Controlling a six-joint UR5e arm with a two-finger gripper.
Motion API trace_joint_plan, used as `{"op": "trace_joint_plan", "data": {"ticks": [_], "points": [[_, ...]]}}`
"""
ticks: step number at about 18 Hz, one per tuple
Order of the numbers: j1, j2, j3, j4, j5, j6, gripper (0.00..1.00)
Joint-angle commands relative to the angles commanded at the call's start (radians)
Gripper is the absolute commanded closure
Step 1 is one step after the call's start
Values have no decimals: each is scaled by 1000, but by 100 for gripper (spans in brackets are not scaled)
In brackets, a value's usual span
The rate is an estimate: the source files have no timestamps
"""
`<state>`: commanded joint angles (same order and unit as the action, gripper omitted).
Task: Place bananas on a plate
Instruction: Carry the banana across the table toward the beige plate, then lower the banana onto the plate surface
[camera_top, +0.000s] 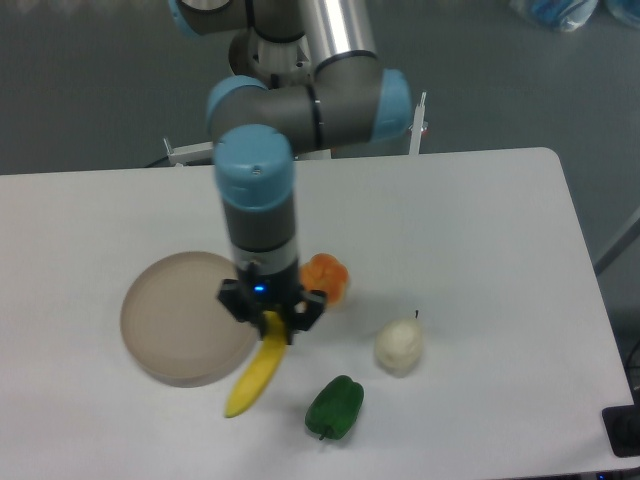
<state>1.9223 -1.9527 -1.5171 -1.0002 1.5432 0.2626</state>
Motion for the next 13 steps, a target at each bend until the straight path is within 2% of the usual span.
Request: {"op": "trace_joint_plan", "data": {"ticks": [5, 7, 11, 13], "points": [[-45, -18, -8, 2, 11, -66, 74], [-60, -29, -23, 24, 15, -77, 74], [-75, -14, -110, 55, 15, -53, 74], [-75, 3, -158, 58, 35, 47, 74]]}}
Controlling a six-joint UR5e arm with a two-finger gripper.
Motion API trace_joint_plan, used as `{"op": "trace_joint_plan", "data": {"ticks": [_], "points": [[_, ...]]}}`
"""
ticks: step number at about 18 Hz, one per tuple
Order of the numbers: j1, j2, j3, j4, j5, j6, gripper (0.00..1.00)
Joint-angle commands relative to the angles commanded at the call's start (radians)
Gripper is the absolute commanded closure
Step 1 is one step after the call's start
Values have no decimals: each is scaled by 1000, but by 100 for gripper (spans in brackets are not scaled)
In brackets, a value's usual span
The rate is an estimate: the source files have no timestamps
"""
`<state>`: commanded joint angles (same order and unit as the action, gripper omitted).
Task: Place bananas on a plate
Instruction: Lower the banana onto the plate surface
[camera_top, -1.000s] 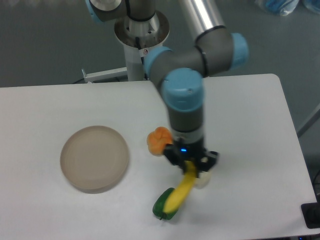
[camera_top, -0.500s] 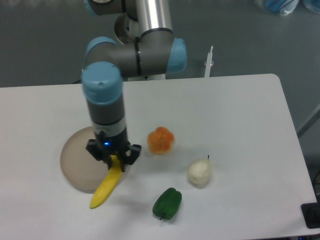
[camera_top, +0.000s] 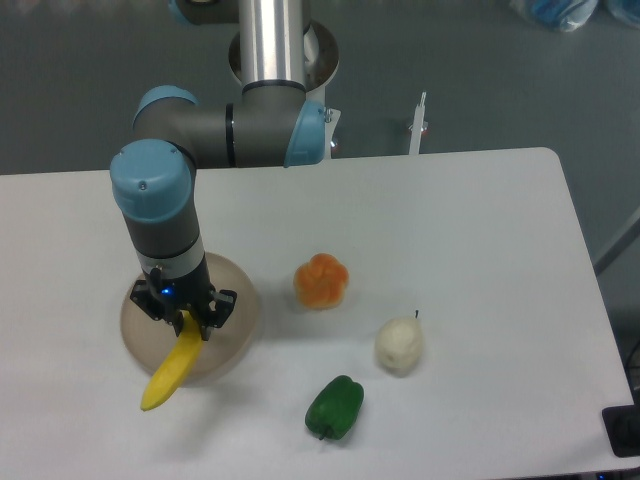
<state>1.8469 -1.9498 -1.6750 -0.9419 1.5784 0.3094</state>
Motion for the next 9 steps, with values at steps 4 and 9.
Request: {"op": "trace_joint_plan", "data": {"ticks": [4, 9], "points": [[0, -1, -35, 15, 6, 40, 74], [-2, -6, -103, 135, 38, 77, 74]]}}
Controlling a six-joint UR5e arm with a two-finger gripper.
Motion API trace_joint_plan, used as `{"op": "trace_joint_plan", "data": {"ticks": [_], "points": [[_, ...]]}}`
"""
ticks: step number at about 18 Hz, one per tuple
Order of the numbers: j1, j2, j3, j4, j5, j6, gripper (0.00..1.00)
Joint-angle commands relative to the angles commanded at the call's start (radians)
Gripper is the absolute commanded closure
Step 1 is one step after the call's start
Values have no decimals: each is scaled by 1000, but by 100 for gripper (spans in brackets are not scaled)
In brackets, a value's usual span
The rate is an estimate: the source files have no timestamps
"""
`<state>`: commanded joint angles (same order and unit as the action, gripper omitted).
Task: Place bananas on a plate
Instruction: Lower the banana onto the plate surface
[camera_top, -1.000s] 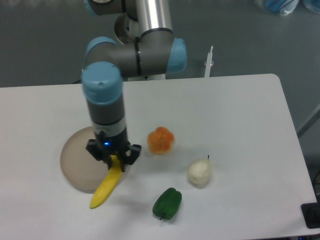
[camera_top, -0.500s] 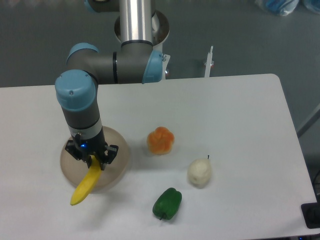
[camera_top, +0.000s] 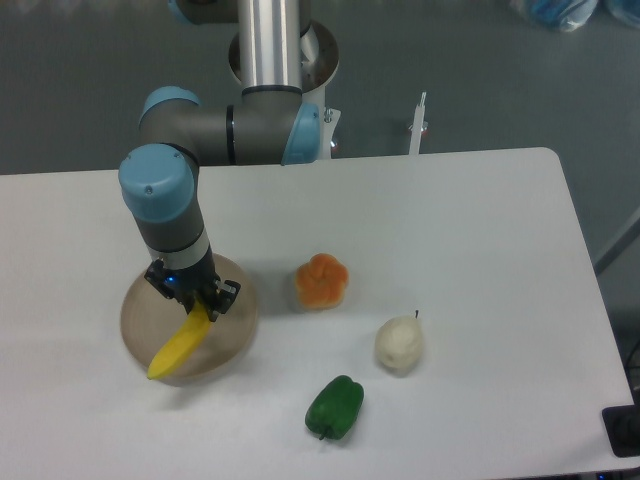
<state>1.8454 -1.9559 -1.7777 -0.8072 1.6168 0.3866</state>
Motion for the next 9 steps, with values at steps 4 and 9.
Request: {"op": "trace_joint_plan", "data": {"ticks": [4, 9], "points": [[2, 5, -23, 2, -8, 0, 74], [3, 14, -40, 3, -12, 95, 75]]}}
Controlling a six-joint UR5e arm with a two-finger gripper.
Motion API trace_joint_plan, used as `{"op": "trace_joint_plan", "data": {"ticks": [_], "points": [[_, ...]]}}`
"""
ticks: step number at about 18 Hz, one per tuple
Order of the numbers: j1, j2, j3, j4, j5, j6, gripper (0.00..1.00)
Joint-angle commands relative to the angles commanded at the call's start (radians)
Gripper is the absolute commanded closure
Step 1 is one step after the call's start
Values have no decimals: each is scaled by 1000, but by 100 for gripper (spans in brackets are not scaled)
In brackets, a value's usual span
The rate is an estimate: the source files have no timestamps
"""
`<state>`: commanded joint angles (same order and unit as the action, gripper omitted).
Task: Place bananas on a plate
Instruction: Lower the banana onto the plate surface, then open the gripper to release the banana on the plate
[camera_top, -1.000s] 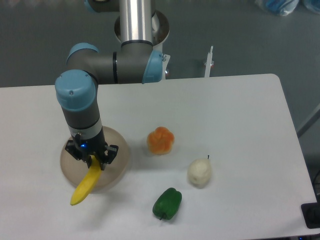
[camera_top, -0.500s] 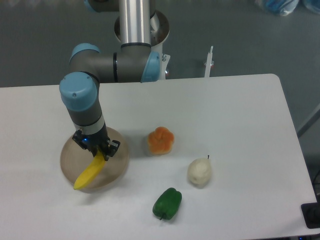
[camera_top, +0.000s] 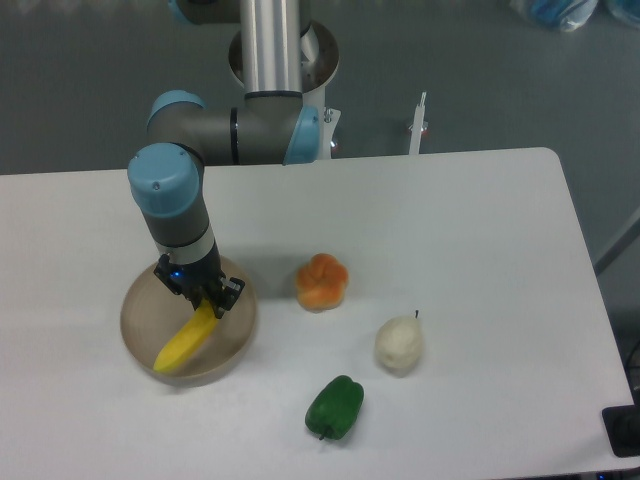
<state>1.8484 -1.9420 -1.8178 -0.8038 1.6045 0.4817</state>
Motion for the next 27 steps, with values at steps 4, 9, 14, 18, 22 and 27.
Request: {"op": "trace_joint_plan", "data": {"ticks": [4, 9, 14, 18, 22, 27], "points": [[-2, -5, -9, 3, -2, 8, 75], [-2, -12, -18, 37, -3, 15, 75], [0, -15, -34, 37, -2, 15, 75], [0, -20, -35, 37, -2, 12, 75], [-2, -46, -23, 37, -2, 11, 74], [0, -60, -23, 37, -2, 12, 74]]}}
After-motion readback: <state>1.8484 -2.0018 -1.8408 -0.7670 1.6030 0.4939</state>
